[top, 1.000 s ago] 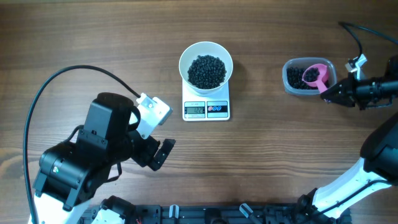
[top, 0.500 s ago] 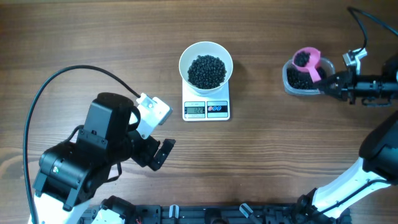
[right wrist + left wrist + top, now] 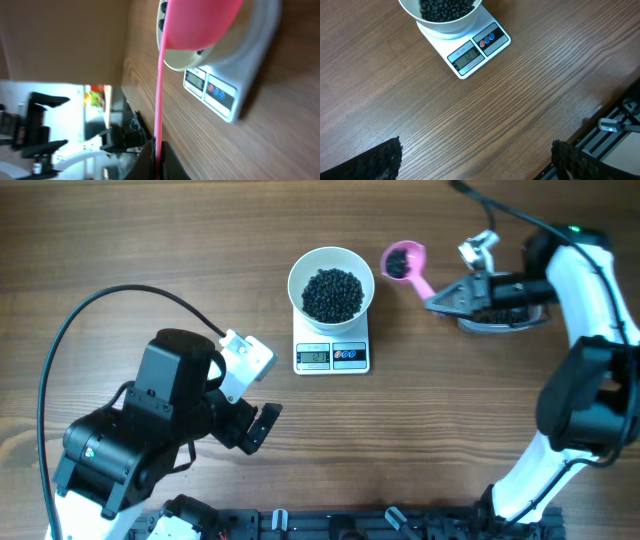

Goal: Scoop item into bowl and weigh 150g on scale
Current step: 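Carry the filled scoop over the white bowl and pour beans in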

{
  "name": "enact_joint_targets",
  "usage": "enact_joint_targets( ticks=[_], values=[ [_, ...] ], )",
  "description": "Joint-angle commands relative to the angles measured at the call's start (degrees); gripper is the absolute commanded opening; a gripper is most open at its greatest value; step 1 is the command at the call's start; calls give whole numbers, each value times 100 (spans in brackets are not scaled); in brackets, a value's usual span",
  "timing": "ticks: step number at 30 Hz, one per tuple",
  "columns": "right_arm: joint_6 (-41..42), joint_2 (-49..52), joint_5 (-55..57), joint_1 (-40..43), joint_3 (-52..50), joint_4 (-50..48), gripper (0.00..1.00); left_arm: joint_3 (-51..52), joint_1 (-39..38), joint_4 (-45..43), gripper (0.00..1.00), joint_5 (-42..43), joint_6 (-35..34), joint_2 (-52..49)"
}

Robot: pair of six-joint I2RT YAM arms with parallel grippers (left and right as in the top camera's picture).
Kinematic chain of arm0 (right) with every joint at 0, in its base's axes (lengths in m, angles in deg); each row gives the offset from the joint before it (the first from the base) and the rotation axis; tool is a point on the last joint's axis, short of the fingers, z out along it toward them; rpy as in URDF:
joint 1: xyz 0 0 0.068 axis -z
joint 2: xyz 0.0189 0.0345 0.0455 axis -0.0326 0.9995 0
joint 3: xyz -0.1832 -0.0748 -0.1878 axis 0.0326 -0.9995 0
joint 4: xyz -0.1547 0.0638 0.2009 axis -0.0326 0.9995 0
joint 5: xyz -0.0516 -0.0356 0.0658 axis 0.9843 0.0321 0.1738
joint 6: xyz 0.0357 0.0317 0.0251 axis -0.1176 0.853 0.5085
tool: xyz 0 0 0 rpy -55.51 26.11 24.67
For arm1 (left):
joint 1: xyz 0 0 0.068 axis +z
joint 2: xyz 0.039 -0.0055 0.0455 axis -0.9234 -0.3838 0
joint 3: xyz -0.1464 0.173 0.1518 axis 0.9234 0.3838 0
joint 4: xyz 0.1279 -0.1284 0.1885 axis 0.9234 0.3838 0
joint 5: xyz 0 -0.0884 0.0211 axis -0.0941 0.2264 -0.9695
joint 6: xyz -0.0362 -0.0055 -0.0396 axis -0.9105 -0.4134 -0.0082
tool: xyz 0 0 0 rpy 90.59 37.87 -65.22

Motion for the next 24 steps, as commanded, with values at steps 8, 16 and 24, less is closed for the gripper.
enact_joint_targets(
  ticks=[8,16,24],
  values=[
    [1668,42,2280,-1510,378,-1510,5,-59,31,-17,100,-13,68,31],
    [1910,-319,4343,-2374,391,-2164,5,-59,31,-20,100,-13,68,31],
    [1860,-1023,5556,-2918,391,-2765,5,-59,31,-20,100,-13,68,31]
  ],
)
